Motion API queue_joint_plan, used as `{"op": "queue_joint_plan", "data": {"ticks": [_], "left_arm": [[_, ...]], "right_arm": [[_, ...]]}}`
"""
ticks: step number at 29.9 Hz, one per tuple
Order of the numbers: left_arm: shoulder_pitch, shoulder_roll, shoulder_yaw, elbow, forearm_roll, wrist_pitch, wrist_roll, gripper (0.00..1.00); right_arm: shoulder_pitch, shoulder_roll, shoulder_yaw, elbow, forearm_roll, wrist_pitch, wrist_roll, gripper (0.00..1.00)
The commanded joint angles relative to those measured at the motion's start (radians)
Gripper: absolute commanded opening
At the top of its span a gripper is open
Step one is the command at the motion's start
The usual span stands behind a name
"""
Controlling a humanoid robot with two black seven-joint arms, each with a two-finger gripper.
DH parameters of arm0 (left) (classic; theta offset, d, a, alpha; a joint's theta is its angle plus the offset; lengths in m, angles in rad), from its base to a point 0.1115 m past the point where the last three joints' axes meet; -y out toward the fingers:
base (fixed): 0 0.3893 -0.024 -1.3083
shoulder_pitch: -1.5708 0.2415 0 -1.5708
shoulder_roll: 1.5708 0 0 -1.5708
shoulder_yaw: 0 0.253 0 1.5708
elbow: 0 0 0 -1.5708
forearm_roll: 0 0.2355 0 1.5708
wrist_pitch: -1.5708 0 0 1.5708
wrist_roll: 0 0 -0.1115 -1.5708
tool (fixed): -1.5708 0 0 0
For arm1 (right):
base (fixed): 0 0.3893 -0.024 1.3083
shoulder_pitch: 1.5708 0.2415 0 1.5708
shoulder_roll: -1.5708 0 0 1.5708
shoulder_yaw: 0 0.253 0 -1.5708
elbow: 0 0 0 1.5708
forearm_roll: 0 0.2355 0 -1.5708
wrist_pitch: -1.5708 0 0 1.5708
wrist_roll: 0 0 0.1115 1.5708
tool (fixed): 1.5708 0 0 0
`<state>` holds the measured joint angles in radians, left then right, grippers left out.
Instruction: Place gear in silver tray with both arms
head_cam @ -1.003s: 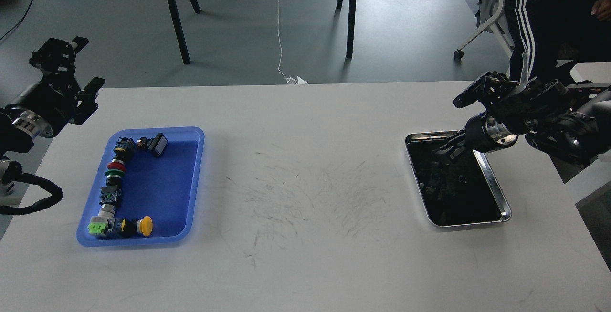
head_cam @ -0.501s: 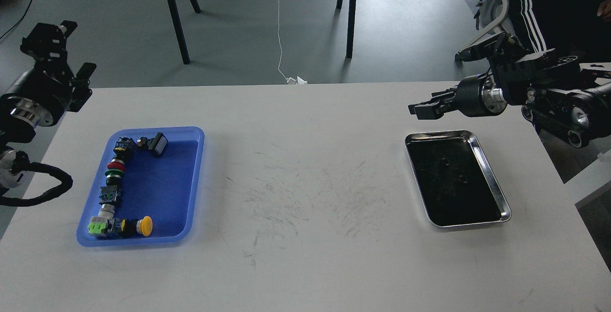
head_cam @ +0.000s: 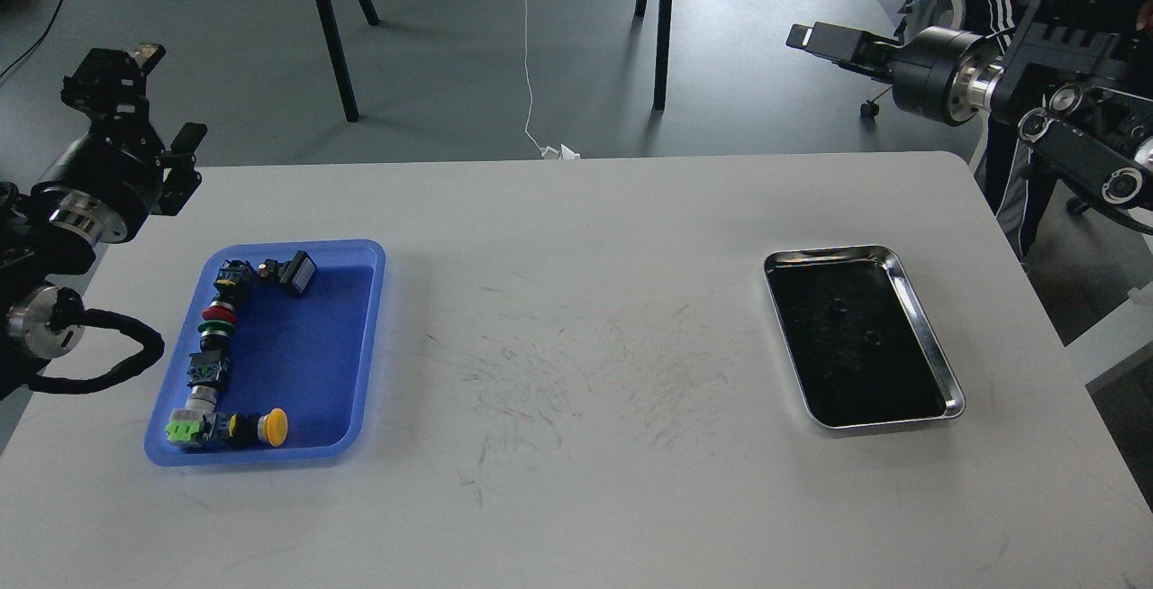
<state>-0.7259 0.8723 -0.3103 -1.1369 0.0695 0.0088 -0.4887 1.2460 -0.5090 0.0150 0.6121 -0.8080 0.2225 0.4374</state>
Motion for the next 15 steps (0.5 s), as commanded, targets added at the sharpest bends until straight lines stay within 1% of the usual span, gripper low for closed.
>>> {"op": "queue_joint_plan", "data": {"ticks": [1, 3, 5, 6, 7, 9, 10, 11, 13, 15], "left_arm": [[-0.027, 0.019, 0.086, -0.003, 0.033, -0.030, 0.000, 0.98], [-0.050, 0.028, 0.144, -0.003, 0.053, -0.040, 0.000, 0.98], [-0.073, 0.046, 0.184, -0.001, 0.082, -0.053, 0.000, 0.98], [-0.092, 0.068, 0.200, 0.002, 0.093, -0.084, 0.000, 0.98], [-0.102, 0.079, 0.201, 0.015, 0.096, -0.120, 0.000, 0.98], [-0.119, 0.100, 0.198, 0.022, 0.096, -0.209, 0.000, 0.98], [-0.132, 0.105, 0.200, 0.023, 0.096, -0.228, 0.000, 0.98], [-0.148, 0.114, 0.200, 0.025, 0.096, -0.249, 0.000, 0.98], [-0.170, 0.132, 0.201, 0.032, 0.098, -0.289, 0.000, 0.98], [-0.182, 0.137, 0.201, 0.057, 0.098, -0.358, 0.000, 0.98]], "right_arm": [[-0.019, -0.025, 0.017, 0.000, 0.223, -0.034, -0.002, 0.91], [-0.039, -0.028, 0.017, 0.004, 0.359, -0.045, -0.002, 0.94], [-0.062, -0.028, 0.013, 0.012, 0.476, -0.031, -0.003, 0.95], [-0.066, -0.028, -0.003, 0.018, 0.510, -0.029, -0.009, 0.95], [-0.071, -0.028, -0.007, 0.020, 0.541, -0.025, -0.026, 0.95], [-0.088, -0.028, -0.007, 0.031, 0.564, -0.023, -0.069, 0.95], [-0.098, -0.023, -0.007, 0.037, 0.564, -0.023, -0.088, 0.95], [-0.108, -0.025, -0.003, 0.043, 0.566, -0.023, -0.095, 0.95], [-0.120, -0.026, 0.013, 0.051, 0.567, -0.023, -0.097, 0.95], [-0.128, -0.029, 0.032, 0.076, 0.572, -0.020, -0.095, 0.95]]}}
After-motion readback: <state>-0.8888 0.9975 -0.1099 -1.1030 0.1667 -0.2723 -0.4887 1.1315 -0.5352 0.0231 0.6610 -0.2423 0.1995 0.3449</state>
